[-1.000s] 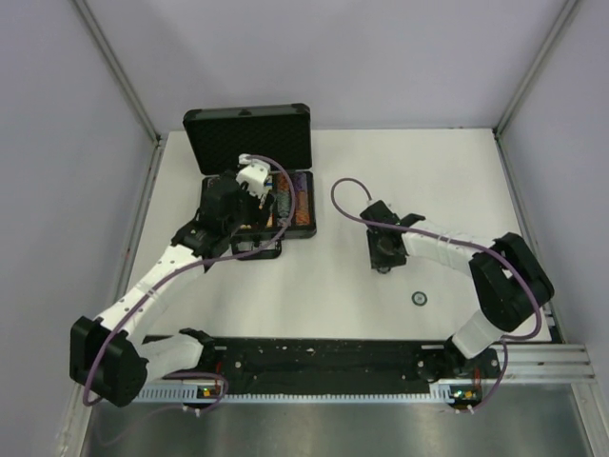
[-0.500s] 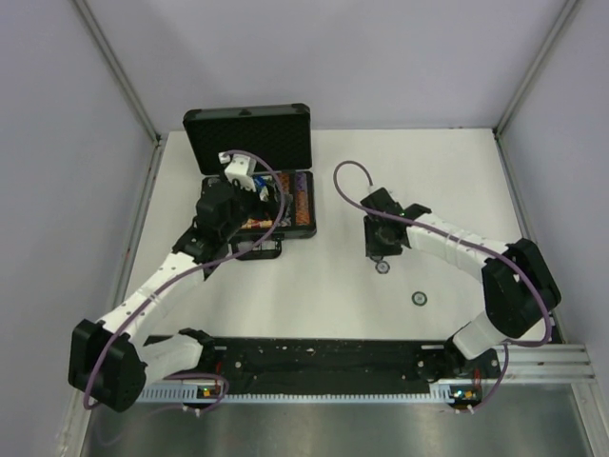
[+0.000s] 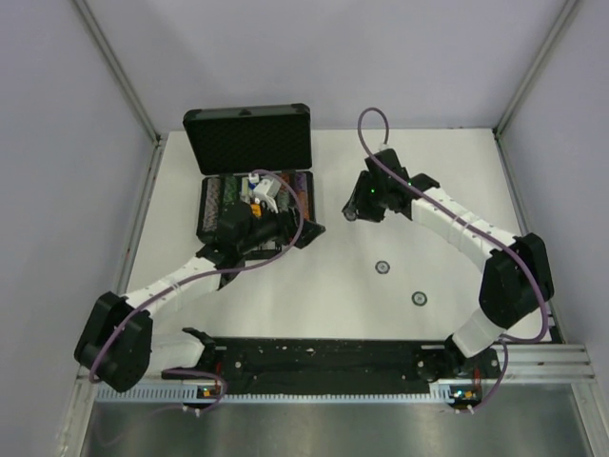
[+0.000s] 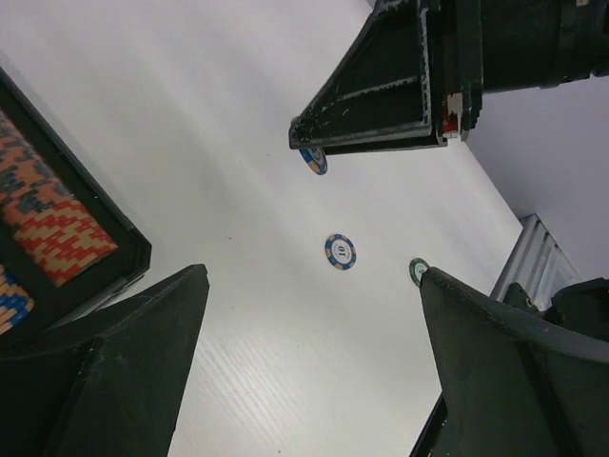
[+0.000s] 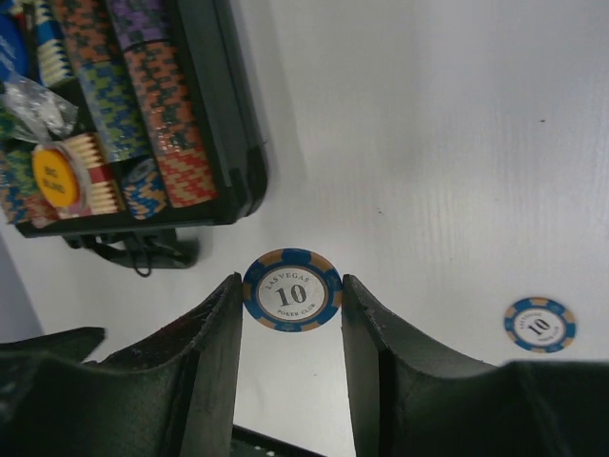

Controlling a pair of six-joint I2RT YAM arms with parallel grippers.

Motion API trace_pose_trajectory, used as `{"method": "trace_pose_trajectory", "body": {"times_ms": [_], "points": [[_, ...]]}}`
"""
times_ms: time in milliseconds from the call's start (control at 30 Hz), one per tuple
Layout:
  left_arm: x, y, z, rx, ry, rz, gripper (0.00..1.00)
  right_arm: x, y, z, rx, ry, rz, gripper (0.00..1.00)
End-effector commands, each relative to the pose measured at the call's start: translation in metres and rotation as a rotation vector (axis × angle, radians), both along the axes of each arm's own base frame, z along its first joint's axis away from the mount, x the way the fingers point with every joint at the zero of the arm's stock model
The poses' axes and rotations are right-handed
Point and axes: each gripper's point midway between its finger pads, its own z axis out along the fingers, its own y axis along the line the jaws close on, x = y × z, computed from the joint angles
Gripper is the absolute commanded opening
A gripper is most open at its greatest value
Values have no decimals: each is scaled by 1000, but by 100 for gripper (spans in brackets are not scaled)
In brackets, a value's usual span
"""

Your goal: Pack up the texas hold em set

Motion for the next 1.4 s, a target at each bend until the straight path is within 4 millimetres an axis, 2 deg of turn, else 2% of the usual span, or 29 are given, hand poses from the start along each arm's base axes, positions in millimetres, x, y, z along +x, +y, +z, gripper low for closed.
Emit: {"method": "trace_pose_trajectory", "body": {"times_ms": [0, 300, 500, 567, 867, 1000, 1167, 1267, 1367], "points": [[8, -22, 22, -99, -23, -11, 98, 14, 31, 43, 225, -14, -70, 32], [31, -46, 38, -219, -13, 11, 93, 7, 40, 61, 362, 15, -135, 31], [46, -44, 42, -266, 16, 88, 90, 3, 44, 62, 404, 40, -151, 30], [50, -44, 37, -254, 34, 104, 87, 1, 46, 63, 415, 42, -152, 30], [56, -52, 34, -244, 48, 86, 56, -2, 53, 61, 438, 65, -150, 29], [53, -59, 29, -223, 50, 54, 53, -2, 54, 60, 446, 72, -154, 29], [51, -63, 24, -200, 50, 45, 43, -1, 56, 58, 451, 78, -154, 28], [53, -63, 22, -185, 47, 49, 31, -2, 56, 57, 452, 85, -151, 28], [55, -63, 22, -160, 35, 47, 8, -2, 56, 54, 446, 86, -145, 28]]}}
